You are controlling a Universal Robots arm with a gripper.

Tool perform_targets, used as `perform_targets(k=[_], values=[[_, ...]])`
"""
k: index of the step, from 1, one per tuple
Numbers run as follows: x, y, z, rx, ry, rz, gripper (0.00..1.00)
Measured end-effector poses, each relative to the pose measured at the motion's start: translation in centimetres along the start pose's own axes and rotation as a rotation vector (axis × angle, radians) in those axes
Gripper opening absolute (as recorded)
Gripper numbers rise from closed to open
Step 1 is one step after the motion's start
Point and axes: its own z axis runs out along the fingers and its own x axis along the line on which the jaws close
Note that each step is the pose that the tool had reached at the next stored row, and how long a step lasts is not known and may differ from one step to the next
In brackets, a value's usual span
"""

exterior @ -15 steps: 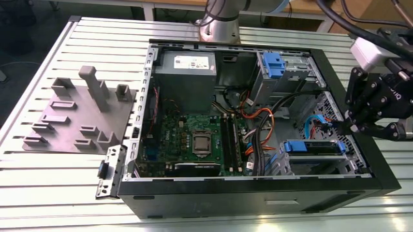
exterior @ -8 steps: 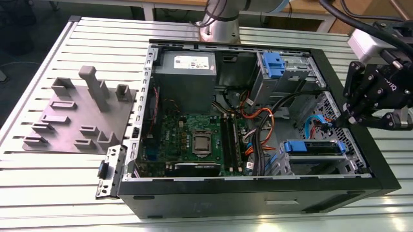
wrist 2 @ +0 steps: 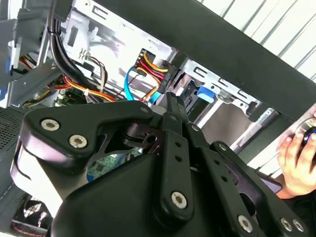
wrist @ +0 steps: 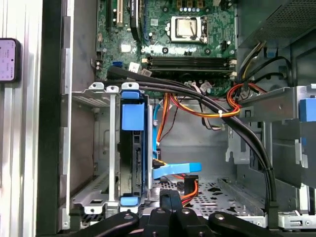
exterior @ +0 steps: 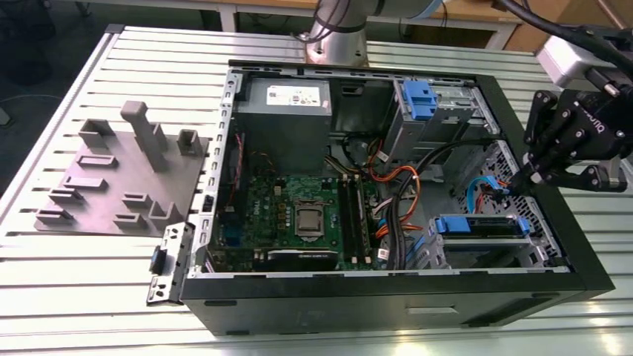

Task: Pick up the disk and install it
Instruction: 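Insert the first disk wire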

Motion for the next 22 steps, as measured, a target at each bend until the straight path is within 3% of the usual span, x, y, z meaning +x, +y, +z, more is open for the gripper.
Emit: perform_targets(k=[5,8,10,13,17,20,22], values=[[-0.62,-0.43,0.38,-0.0368,0.0004,0.001,0.11],[-0.73,-0.79,0.48,-0.0523,0.0023,0.005,0.11],[-0.78,-0.97,0.52,-0.0577,0.0095,0.007,0.11],[-0.94,-1.01,0.54,-0.0596,0.0251,0.008,0.11],[-0.94,-1.02,0.54,-0.0598,0.0264,0.008,0.11],[-0.97,-1.02,0.55,-0.0613,0.0279,0.008,0.24],[-1.04,-1.05,0.56,-0.0642,0.0313,0.009,0.24]])
